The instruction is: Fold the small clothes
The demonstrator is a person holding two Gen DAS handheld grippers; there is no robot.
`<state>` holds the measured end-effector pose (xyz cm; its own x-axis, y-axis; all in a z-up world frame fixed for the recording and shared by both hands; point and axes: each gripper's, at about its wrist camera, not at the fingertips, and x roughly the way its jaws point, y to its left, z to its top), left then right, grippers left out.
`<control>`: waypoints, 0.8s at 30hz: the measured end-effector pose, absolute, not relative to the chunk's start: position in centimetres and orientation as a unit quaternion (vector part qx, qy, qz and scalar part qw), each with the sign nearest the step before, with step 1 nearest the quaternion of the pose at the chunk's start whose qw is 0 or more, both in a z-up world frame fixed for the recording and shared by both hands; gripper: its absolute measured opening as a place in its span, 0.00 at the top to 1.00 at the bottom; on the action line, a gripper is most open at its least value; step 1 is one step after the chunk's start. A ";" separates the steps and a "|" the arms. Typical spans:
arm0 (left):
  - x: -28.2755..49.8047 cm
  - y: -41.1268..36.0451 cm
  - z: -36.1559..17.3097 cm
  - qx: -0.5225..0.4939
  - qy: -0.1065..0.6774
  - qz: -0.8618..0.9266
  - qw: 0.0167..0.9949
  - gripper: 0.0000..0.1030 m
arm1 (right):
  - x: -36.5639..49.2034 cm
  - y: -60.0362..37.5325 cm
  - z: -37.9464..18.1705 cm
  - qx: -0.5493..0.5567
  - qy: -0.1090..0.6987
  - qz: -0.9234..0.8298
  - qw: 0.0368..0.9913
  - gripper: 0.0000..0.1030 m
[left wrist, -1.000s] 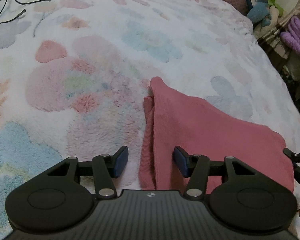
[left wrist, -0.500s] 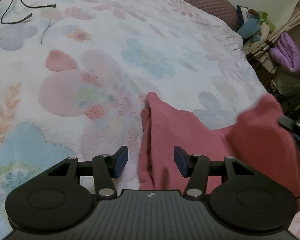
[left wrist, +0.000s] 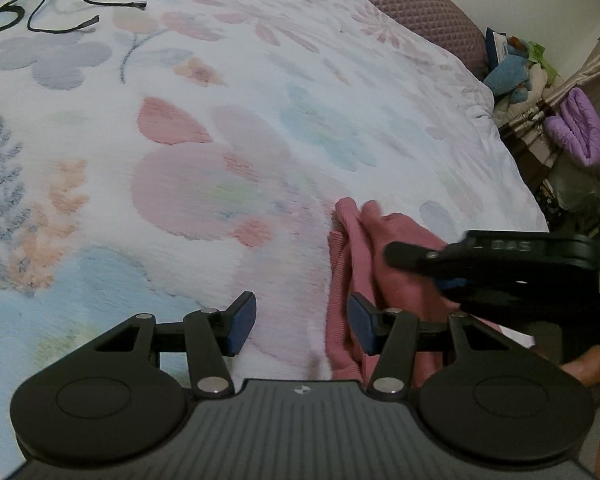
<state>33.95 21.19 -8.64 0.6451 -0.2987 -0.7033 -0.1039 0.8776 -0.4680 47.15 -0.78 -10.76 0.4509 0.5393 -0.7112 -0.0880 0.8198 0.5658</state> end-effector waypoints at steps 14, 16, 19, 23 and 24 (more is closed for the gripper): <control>30.8 21.3 -5.4 -0.208 0.423 -0.039 0.881 0.41 | 43.5 0.8 -7.4 0.233 0.493 0.238 0.804 0.75; 29.5 21.3 -4.8 -0.223 0.420 -0.056 0.878 0.41 | 41.2 -0.2 -5.3 0.244 0.472 0.255 0.808 0.75; 27.7 20.9 -4.3 -0.259 0.416 -0.088 0.867 0.41 | 37.9 -2.6 -3.0 0.240 0.443 0.261 0.824 0.71; 26.1 19.8 -5.4 -0.319 0.422 -0.130 0.839 0.37 | 33.8 -6.8 -2.3 0.217 0.425 0.241 0.845 0.70; 25.9 19.4 -6.0 -0.330 0.427 -0.138 0.831 0.36 | 32.8 -7.8 -2.5 0.202 0.426 0.230 0.852 0.70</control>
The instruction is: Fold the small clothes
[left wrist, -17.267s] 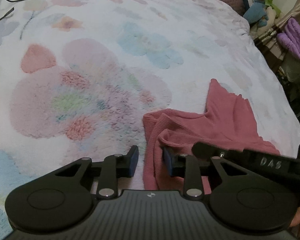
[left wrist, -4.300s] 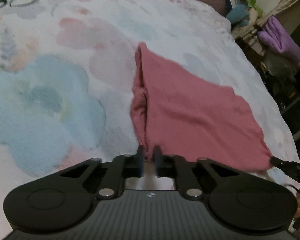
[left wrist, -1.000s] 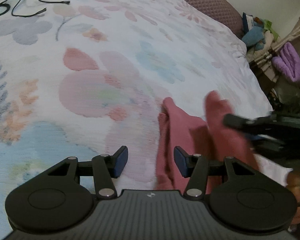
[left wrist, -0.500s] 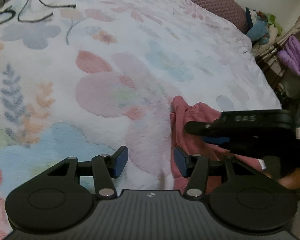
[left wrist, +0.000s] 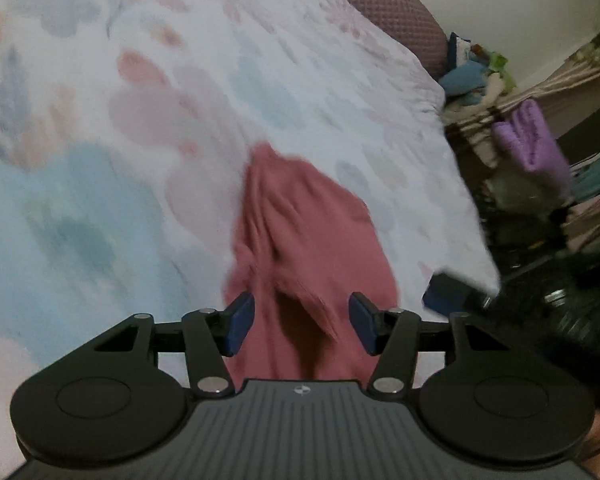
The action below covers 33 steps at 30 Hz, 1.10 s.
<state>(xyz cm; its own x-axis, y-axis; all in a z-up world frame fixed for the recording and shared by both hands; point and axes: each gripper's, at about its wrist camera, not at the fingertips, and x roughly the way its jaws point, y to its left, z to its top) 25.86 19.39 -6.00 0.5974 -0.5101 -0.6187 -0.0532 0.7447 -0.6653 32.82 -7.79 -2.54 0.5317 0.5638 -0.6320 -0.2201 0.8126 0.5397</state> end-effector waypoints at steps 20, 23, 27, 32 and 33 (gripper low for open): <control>27.0 16.5 -12.1 -0.433 0.448 -0.127 0.772 0.91 | 24.5 -14.2 -8.6 0.071 0.436 0.188 0.877 0.69; 26.4 16.5 -10.0 -0.409 0.425 -0.131 0.797 0.92 | 25.2 -13.4 -9.7 0.037 0.438 0.189 0.878 0.69; 26.0 16.5 -6.0 -0.370 0.399 -0.140 0.827 0.93 | 26.8 -12.1 -11.1 0.011 0.441 0.180 0.879 0.75; 25.3 17.6 -5.4 -0.309 0.415 -0.116 0.848 0.93 | 27.1 -12.1 -10.0 0.023 0.424 0.179 0.888 0.99; 25.6 17.9 -7.0 -0.303 0.437 -0.097 0.841 0.93 | 27.1 -11.9 -10.2 0.018 0.429 0.182 0.885 1.00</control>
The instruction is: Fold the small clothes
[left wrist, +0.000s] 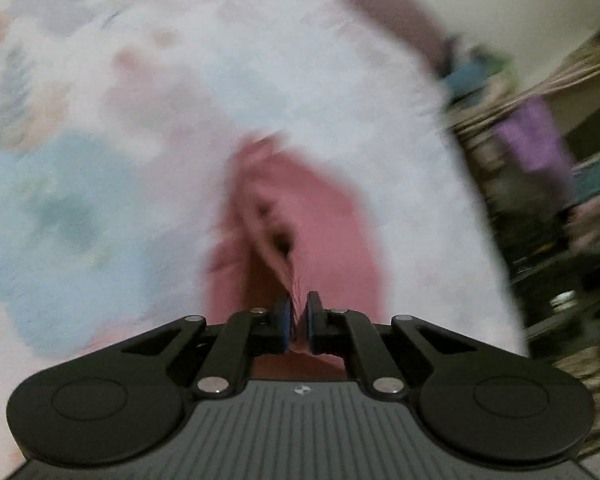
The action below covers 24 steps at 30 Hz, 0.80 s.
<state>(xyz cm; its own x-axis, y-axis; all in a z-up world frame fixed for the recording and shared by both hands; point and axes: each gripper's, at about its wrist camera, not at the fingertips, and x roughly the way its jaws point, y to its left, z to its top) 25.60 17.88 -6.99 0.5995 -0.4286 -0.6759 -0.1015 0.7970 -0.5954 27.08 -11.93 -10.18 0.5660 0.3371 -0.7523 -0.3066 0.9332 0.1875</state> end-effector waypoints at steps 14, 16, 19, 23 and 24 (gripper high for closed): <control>24.9 19.1 -11.9 -0.318 0.477 -0.083 0.815 0.66 | 26.6 -12.1 -12.8 0.026 0.469 0.193 0.861 1.00; 24.2 19.1 -10.7 -0.302 0.477 -0.083 0.821 0.59 | 26.3 -12.9 -12.4 0.041 0.469 0.194 0.861 0.94; 23.6 19.0 -8.2 -0.272 0.457 -0.081 0.843 0.59 | 25.8 -14.2 -11.2 0.062 0.461 0.186 0.866 0.94; 24.3 18.9 -5.4 -0.259 0.411 -0.083 0.870 0.59 | 26.0 -15.4 -9.3 0.080 0.441 0.177 0.876 0.94; 24.8 18.7 -5.0 -0.257 0.402 -0.086 0.874 0.59 | 26.4 -15.7 -8.9 0.087 0.435 0.174 0.879 0.94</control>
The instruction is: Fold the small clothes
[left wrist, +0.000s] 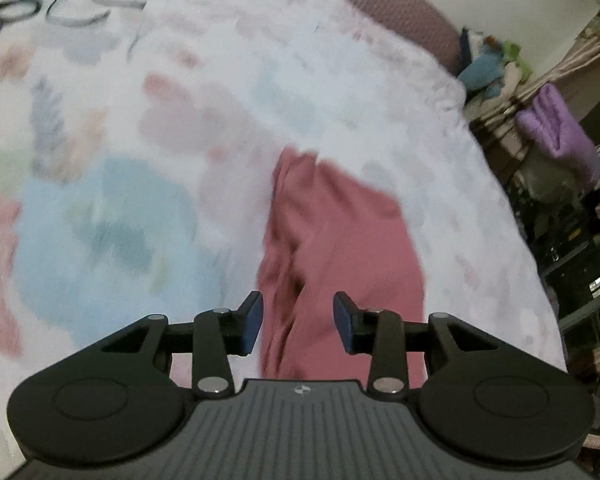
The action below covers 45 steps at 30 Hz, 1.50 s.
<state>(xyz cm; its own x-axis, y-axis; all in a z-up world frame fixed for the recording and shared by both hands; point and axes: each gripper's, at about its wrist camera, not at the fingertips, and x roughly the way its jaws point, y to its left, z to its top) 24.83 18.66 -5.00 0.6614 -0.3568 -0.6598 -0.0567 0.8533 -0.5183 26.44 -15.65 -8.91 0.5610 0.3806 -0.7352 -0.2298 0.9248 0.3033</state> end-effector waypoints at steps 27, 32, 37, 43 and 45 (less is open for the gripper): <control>35.6 19.5 -9.2 -0.282 0.390 -0.048 0.875 0.38 | 39.0 -15.3 -10.8 0.178 0.413 0.177 0.876 0.73; 36.4 19.6 -10.5 -0.279 0.427 -0.062 0.858 0.25 | 41.7 -17.4 -12.2 0.288 0.437 0.178 0.833 0.57; 38.2 21.0 -13.6 -0.368 0.444 -0.110 0.809 0.25 | 44.0 -18.1 -15.1 0.369 0.465 0.172 0.786 0.39; 41.0 22.1 -15.8 -0.423 0.445 -0.127 0.779 0.25 | 47.0 -17.9 -17.5 0.416 0.480 0.171 0.753 0.45; 41.7 21.9 -16.0 -0.425 0.445 -0.130 0.778 0.25 | 48.1 -17.8 -17.9 0.424 0.481 0.170 0.749 0.46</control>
